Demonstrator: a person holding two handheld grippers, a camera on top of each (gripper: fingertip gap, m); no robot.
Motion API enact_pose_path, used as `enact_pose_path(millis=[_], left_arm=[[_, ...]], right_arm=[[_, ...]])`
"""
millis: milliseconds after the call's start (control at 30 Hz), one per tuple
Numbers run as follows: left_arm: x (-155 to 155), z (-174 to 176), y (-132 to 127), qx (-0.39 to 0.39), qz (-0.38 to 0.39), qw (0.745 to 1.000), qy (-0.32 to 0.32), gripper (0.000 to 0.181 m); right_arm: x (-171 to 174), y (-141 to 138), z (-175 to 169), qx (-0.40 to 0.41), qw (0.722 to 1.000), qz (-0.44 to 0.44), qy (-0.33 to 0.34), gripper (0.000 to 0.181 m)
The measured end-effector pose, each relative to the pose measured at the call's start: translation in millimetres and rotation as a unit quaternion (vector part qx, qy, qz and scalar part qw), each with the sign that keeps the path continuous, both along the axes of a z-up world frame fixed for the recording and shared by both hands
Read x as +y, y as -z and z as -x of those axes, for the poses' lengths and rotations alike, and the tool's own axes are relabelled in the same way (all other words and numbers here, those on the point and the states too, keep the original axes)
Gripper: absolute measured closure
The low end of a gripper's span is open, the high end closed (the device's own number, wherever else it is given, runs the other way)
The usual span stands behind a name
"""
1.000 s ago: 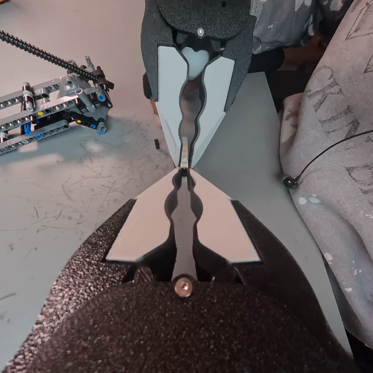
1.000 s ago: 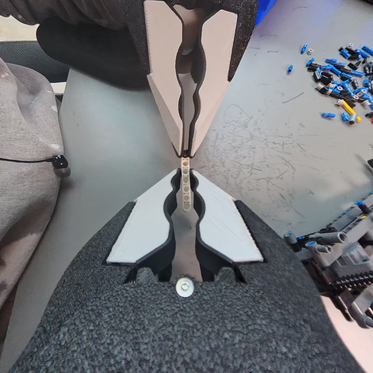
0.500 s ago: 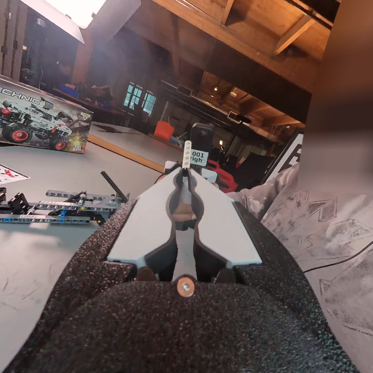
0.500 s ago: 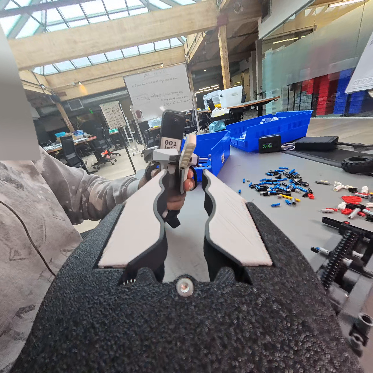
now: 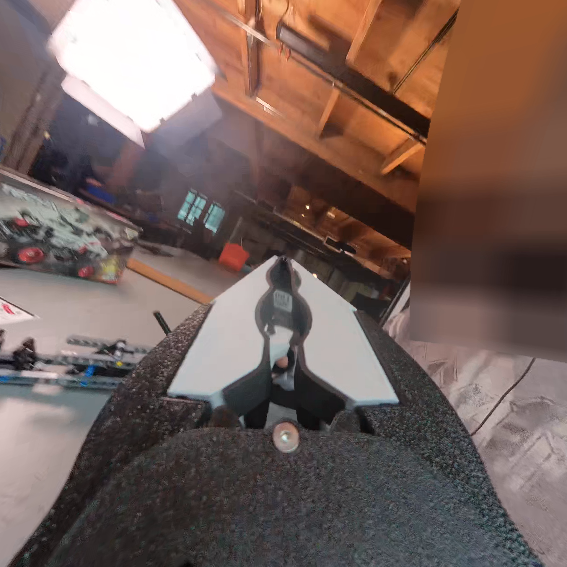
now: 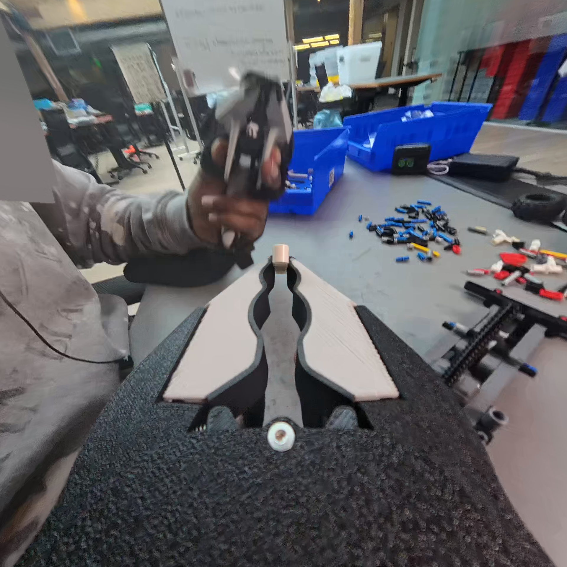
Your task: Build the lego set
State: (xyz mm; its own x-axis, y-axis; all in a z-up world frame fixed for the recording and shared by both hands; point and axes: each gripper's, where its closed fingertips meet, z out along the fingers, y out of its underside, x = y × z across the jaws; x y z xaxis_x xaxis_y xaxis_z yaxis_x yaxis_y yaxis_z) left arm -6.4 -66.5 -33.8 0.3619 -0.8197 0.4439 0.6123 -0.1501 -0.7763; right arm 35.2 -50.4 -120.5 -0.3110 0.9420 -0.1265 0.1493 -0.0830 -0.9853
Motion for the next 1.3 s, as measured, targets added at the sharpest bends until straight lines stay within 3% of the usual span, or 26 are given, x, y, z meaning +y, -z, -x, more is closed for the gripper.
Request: enact_pose_path(millis=[33,67,133,200,267,367,500,600,633,733,800,933,1033,1300], left_arm=[[1.3,19.1,-9.4,-0.005,-0.008,1.000,-0.026,0.181],[3.1,21.2,-6.0,0.038,-0.012,0.998,-0.047,0.180],[11.7,5.1,23.7,0.150,0.025,0.987,-0.048,0.178],[30.0,5.4,81.6,0.323,0.093,0.938,-0.088,0.176],[26.4,-0.1,131.9,0.459,0.134,0.876,-0.060,0.175],[18.4,-12.0,186.7,0.544,0.195,0.816,-0.004,0.175],[15.9,-17.7,203.1,0.573,0.203,0.794,0.021,0.174],[14.1,-17.5,198.5,0.563,0.200,0.801,0.030,0.155],[13.4,-18.9,189.0,0.544,0.189,0.817,0.029,0.153],[4.6,-35.4,131.3,0.388,0.156,0.906,0.066,0.156],[-3.3,-44.4,99.2,0.256,0.166,0.944,0.123,0.155],[-13.0,-57.6,76.7,0.088,0.215,0.943,0.239,0.158],[-21.3,-65.7,68.3,0.057,0.209,0.935,0.282,0.165],[-29.4,-72.7,57.0,0.012,0.197,0.927,0.319,0.173]], right_arm=[[-4.8,4.7,-1.7,-0.005,1.000,0.029,-0.006,0.175],[-12.1,1.3,-1.3,0.000,0.998,0.053,-0.019,0.175],[-13.3,-5.6,4.2,0.014,1.000,0.016,-0.019,0.174],[-4.4,-16.8,4.2,0.030,0.999,0.011,-0.018,0.175],[15.2,-20.1,-1.5,0.037,0.999,-0.001,0.007,0.175],[29.0,-14.0,-8.2,0.027,0.999,-0.005,0.029,0.174],[21.0,-5.7,-9.2,0.017,0.998,-0.046,0.025,0.174],[15.4,3.1,-8.2,0.006,0.998,-0.063,0.013,0.175],[13.2,5.2,-7.6,0.006,0.997,-0.074,0.012,0.174],[-0.4,4.2,-5.9,0.035,0.991,-0.133,0.002,0.174],[-10.8,-1.8,-4.6,0.069,0.983,-0.168,-0.003,0.174],[-32.8,-18.6,-6.2,0.131,0.972,-0.193,-0.022,0.174],[-41.1,-22.3,-8.3,0.145,0.968,-0.203,-0.031,0.174],[-49.4,-30.5,-18.0,0.161,0.959,-0.226,-0.049,0.174]])
